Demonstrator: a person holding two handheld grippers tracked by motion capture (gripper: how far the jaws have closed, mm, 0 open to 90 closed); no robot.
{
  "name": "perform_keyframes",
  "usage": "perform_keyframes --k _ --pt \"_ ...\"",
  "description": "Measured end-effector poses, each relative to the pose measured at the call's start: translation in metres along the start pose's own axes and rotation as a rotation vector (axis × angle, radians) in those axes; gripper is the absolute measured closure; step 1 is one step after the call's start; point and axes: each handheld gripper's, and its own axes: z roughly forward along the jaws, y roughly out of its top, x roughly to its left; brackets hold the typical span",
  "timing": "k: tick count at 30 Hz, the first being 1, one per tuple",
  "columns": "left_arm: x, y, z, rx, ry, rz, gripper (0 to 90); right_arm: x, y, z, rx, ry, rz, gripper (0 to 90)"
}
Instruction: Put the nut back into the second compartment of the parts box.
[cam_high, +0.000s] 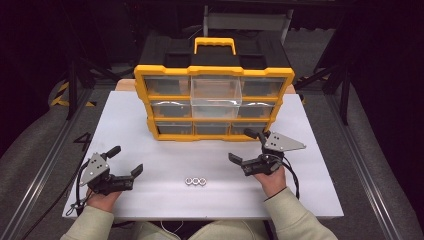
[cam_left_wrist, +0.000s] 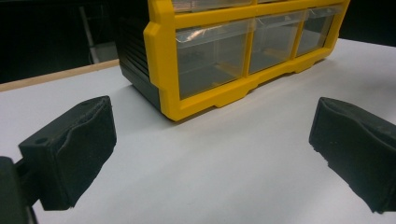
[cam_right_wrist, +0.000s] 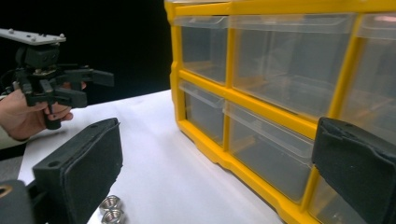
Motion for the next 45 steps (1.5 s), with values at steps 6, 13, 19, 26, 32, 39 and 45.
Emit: perform_keyframes --k 6,13,19,26,32,39,45 --pt "0.000 0.000 0.000 -0.002 -0.004 0.002 1.5 0.007 0.016 0.014 0.205 0.082 -0.078 3.1" --pt "0.000 0.001 -0.001 -0.007 0.003 0.003 1.5 0.016 0.039 0.028 0.433 0.143 -0.157 5.2" --pt "0.000 0.001 -0.001 0.005 0.000 0.010 1.5 0.023 0.050 0.041 0.587 0.158 -0.215 5.5" --pt "0.000 0.002 -0.002 0.003 0.008 0.017 1.5 0.032 0.061 0.056 0.732 0.178 -0.257 6.7" --pt "0.000 0.000 -0.003 0.002 0.011 0.010 1.5 0.039 0.062 0.067 0.851 0.193 -0.277 6.6" --pt "0.000 0.000 -0.007 0.007 0.020 0.010 1.5 0.040 0.065 0.078 0.954 0.205 -0.287 7.1" --pt "0.000 0.000 -0.005 0.008 0.013 0.010 1.6 0.041 0.067 0.088 1.040 0.265 -0.271 8.9"
